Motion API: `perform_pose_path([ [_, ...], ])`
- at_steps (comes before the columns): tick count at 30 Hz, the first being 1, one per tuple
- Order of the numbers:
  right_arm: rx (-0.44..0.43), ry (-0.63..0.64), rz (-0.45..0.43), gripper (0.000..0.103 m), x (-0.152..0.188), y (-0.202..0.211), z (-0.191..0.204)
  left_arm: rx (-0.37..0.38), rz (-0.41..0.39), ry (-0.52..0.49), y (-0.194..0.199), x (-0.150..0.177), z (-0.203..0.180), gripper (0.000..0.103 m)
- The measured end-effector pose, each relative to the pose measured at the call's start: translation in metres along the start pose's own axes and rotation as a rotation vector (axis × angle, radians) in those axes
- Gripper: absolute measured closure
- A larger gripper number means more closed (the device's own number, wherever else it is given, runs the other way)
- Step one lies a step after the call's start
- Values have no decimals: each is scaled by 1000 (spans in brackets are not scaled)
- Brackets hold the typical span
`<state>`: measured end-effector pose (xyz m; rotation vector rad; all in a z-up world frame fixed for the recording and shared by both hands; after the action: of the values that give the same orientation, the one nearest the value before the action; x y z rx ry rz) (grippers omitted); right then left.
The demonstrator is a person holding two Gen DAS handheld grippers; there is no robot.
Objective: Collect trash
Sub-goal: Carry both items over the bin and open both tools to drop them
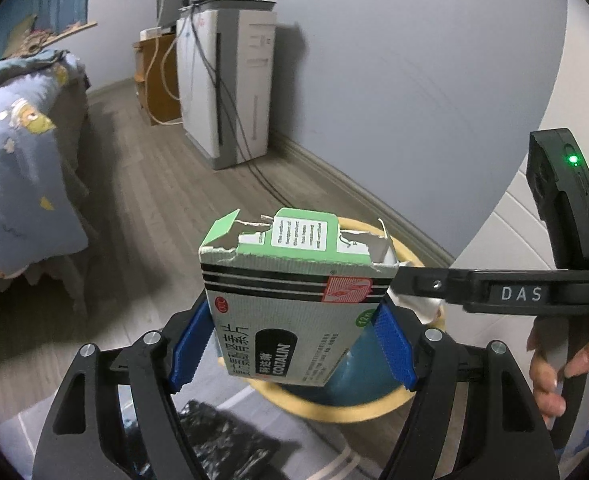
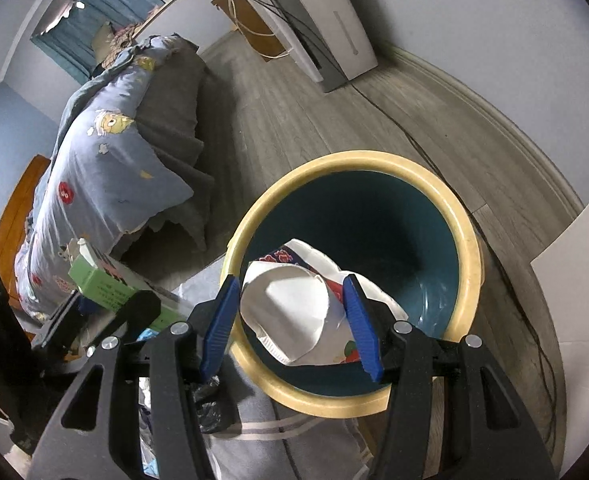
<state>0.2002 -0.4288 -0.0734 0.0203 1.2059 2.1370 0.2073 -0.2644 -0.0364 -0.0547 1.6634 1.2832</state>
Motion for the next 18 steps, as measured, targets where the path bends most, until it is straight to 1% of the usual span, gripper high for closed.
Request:
perform_pose_path([
  [1, -9, -12, 0, 48, -1, -1, 0, -3, 1, -6, -2, 0, 0, 26],
  [3, -15, -17, -6, 46, -3, -1, 0, -18, 0, -19, -3, -1, 0, 19],
  [4, -10, -14, -11, 38, -3, -1, 1, -25, 0, -22, -3, 0, 0, 16],
  [5, -5, -8, -16, 32, -3, 0, 1, -33, 0, -24, -2, 1, 1, 12],
  [9, 17, 31, -21, 29, -2, 4, 10, -49, 4, 6, 11, 9, 14, 11],
  [11, 23, 61, -38, 19, 2, 12, 18, -57, 1, 15, 22, 13, 20, 10],
  [15, 18, 108, -54, 15, 15, 28, 38, -78, -9, 27, 54, 23, 28, 8],
  [18, 21, 158, -74, 11, 26, 40, 57, -103, -19, 46, 87, 33, 38, 7],
])
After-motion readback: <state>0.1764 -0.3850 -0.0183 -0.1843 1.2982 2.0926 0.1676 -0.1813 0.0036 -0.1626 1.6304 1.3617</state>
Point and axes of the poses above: each gripper's, at about its wrist camera, not at the fingertips, and y roughly against the way its jaws point, z to its left, x to its underside, the point moved 1 cm from there along -y, roughly the way its jaws point, and after that the axes turned 12 degrees about -y, right-handed, at the moved point
